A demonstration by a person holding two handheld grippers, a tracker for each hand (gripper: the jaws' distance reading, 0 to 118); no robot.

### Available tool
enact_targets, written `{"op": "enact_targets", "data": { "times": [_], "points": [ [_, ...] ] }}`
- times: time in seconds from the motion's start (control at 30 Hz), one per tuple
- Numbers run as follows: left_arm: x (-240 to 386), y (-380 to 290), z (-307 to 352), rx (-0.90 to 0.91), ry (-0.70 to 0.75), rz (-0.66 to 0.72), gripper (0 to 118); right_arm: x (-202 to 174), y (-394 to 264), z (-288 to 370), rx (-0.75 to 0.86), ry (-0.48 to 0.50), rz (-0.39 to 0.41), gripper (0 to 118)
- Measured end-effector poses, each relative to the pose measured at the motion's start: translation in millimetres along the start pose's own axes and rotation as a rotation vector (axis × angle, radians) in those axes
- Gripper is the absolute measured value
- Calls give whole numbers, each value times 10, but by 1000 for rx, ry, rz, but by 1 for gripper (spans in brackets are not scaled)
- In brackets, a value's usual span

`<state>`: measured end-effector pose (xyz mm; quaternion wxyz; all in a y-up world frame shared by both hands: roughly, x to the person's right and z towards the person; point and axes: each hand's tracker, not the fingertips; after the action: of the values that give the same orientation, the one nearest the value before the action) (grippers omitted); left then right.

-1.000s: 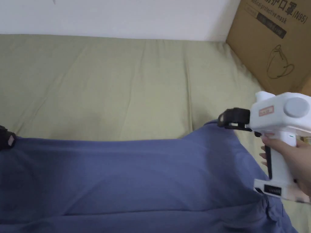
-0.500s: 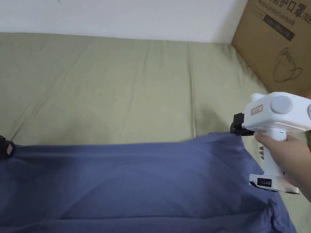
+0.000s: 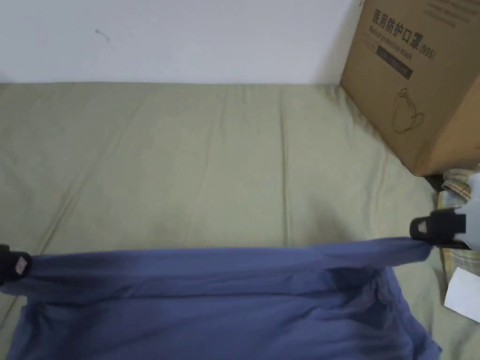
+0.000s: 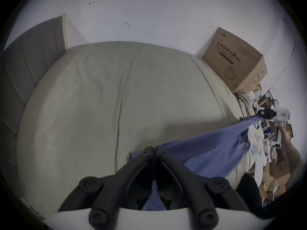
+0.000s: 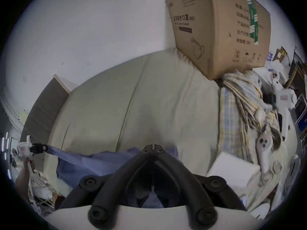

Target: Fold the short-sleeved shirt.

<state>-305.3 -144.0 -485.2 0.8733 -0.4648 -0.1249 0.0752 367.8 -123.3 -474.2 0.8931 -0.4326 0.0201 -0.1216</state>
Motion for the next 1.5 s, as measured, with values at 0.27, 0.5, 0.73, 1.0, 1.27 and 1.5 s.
{"op": "enact_targets", "data": {
  "times": [0.27,0.5,0.73,1.0,1.27,1.5],
  "points": [
    [-20,-913,-44,-125,-14,-25,1,243,-875,-135,-109,-55,-11,1],
    [-58,-1108,-78,-82,48,18,99,164,-1023,-231,-73,-128,19,78],
    [385,-877,309,130,137,-33,114,-468,-894,96,73,-175,172,116],
    [940,-707,302,249,222,-53,89,-1553,-854,154,173,-96,190,95],
    [1023,-837,57,226,237,-15,0,-2053,-963,-239,119,-142,194,0],
    [-204,-895,74,130,-255,284,0,-2182,-934,-396,85,-124,201,0]
  ]
}}
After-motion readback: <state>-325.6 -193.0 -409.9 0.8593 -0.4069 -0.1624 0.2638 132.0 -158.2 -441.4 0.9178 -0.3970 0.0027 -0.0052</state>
